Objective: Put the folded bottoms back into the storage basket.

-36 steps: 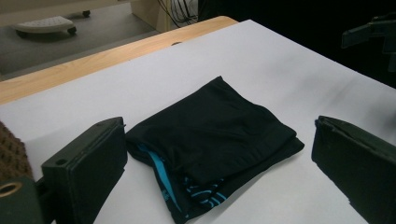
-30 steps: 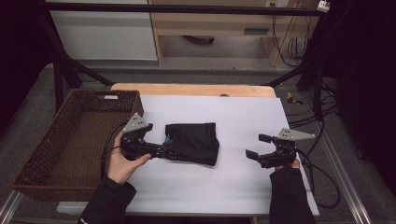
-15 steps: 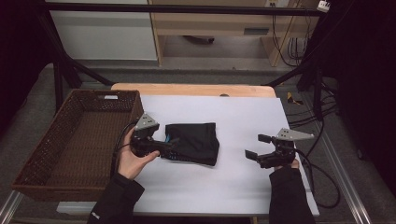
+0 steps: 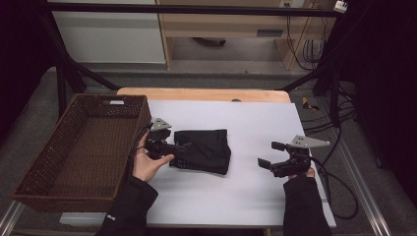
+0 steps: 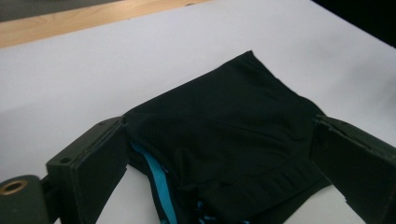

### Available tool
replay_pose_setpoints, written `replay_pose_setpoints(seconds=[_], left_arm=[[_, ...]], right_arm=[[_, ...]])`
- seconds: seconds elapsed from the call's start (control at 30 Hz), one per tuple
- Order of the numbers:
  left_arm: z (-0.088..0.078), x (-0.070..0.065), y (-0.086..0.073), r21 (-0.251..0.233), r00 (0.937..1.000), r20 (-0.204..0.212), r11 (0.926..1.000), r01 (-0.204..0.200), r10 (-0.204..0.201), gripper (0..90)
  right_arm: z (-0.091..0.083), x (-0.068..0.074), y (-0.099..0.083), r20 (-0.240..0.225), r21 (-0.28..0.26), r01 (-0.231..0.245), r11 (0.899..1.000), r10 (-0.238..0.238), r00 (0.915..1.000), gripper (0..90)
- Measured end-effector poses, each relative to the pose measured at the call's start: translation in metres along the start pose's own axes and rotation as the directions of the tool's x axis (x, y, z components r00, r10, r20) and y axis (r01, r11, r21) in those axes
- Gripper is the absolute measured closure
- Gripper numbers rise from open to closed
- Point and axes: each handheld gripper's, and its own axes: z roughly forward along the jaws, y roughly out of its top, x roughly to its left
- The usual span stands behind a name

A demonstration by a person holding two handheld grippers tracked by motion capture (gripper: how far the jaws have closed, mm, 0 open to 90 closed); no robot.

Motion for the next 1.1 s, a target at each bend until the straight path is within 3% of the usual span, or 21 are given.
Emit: replay_pose_setpoints(seconds=[0.17, 0.5, 0.77, 1.1], left_arm=[[0.013, 0.008, -0.003, 0.043, 0.9994, -0.021, 0.9987, 0.027, -0.026, 7.7], [0.031, 0.025, -0.011, 0.07, 0.9961, -0.04, 0.9942, 0.082, -0.079, 21.1], [0.043, 0.03, -0.019, 0.123, 0.9964, -0.029, 0.989, 0.082, -0.079, 29.8], [0.053, 0.032, -0.024, 0.181, 0.9961, -0.062, 0.9808, 0.073, -0.063, 40.2]], right_arm=[[0.0, 0.0, 0.0, -0.001, 0.002, -0.001, 1.0, 0.001, 1.0, 3.3], [0.001, 0.0, 0.0, -0.002, 0.005, -0.002, 1.0, 0.002, 1.0, 3.3], [0.001, 0.0, -0.001, -0.003, 0.006, -0.005, 1.0, 0.005, 1.0, 3.3], [0.001, -0.001, -0.001, -0.003, 0.007, -0.008, 1.0, 0.008, 1.0, 3.3]])
